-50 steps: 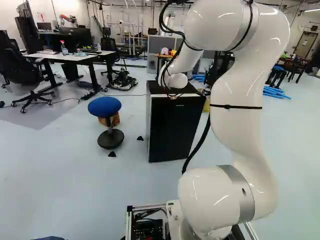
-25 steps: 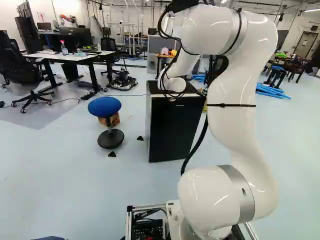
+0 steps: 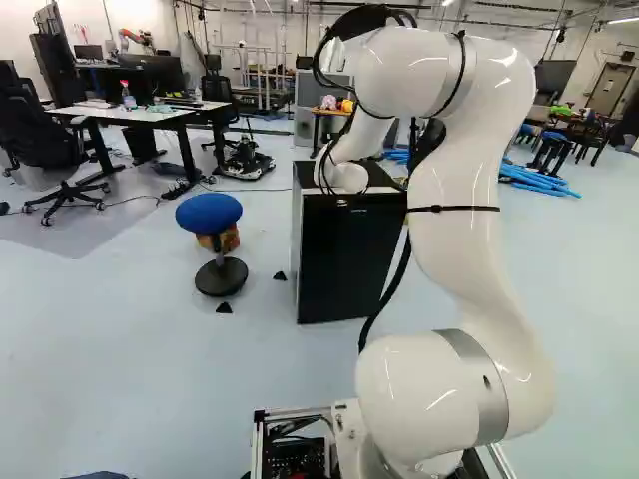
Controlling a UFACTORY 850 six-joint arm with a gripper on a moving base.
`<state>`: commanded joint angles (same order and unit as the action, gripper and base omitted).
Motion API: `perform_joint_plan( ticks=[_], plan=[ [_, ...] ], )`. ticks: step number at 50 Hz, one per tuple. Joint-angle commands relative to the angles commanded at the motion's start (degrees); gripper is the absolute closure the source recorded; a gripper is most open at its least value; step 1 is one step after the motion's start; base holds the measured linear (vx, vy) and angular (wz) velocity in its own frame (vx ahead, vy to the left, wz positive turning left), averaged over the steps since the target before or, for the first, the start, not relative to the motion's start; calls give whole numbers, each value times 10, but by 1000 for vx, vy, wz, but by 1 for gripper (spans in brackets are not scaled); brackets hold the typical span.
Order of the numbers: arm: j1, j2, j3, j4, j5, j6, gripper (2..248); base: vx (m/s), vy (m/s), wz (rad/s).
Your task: Grab a drink from the fridge
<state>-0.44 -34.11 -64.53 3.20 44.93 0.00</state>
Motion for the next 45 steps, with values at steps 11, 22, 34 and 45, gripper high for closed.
perform_joint_plan(
  ticks=[11,22,34,45],
  plan=[
    [0,-14,-4,0,28,0,3,0,0,0],
    [0,-25,-8,0,56,0,3,0,0,0],
    [0,-27,-11,0,78,0,3,0,0,0],
    [0,-30,-14,0,78,0,3,0,0,0]
  ],
)
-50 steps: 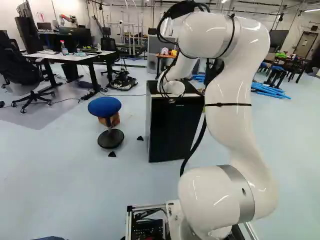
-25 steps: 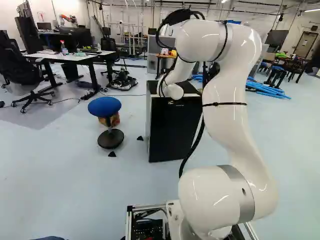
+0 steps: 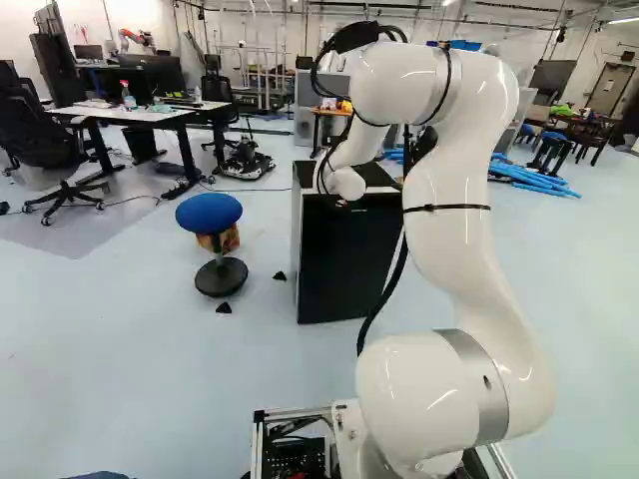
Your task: Grab a drink from the fridge
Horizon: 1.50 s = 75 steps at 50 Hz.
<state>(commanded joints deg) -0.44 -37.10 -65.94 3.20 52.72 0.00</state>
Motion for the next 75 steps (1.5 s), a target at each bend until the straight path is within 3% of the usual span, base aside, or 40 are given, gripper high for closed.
perform_joint_plan(
  ticks=[53,54,58,59,64,65,69,70,74,75],
  plan=[
    [-11,-42,-39,0,0,0,3,0,0,0],
    [-11,-42,-39,0,0,0,18,0,0,0],
    [-11,-42,-39,0,0,0,18,0,0,0],
    [-11,-42,-39,0,0,0,56,0,0,0],
    [-11,-42,-39,0,0,0,56,0,0,0],
    [-11,-42,-39,0,0,0,95,0,0,0],
    [-11,-42,-39,0,0,0,95,0,0,0],
    [-11,-42,-39,0,0,0,133,0,0,0],
    [-11,-42,-39,0,0,0,133,0,0,0],
    [-11,-42,-39,0,0,0,150,0,0,0]
  ],
)
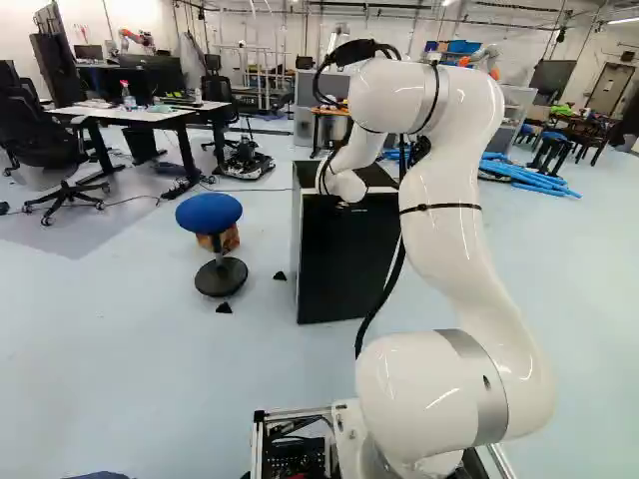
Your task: Grab a drink from the fridge
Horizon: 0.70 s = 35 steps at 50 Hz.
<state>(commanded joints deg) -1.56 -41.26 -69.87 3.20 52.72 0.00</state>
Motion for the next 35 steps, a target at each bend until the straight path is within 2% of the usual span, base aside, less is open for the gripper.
perform_joint_plan(
  ticks=[35],
  plan=[
    [0,14,1,0,0,0,150,0,0,0]
  ],
)
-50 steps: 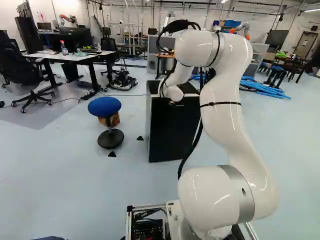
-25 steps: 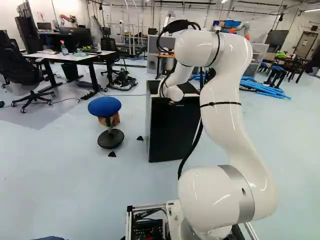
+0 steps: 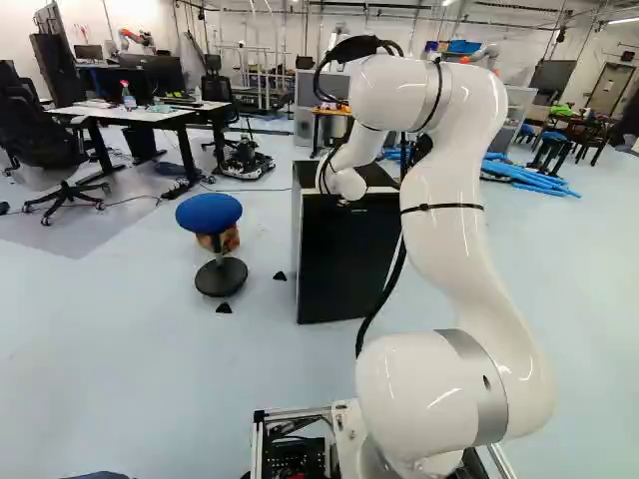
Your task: Grab a drink from the fridge
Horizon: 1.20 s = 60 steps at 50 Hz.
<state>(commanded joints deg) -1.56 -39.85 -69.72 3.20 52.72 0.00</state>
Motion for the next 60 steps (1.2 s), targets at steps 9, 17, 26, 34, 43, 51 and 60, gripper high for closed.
perform_joint_plan(
  ticks=[9,17,26,34,43,51,60],
  plan=[
    [0,9,1,0,0,0,150,0,0,0],
    [0,17,1,0,0,0,150,0,0,0],
    [0,26,0,0,0,0,150,0,0,0],
    [0,26,0,0,0,0,150,0,0,0],
    [0,27,1,0,0,0,150,0,0,0],
    [0,30,6,0,0,0,150,0,0,0],
    [0,39,16,-1,-1,0,150,0,0,0]
  ],
)
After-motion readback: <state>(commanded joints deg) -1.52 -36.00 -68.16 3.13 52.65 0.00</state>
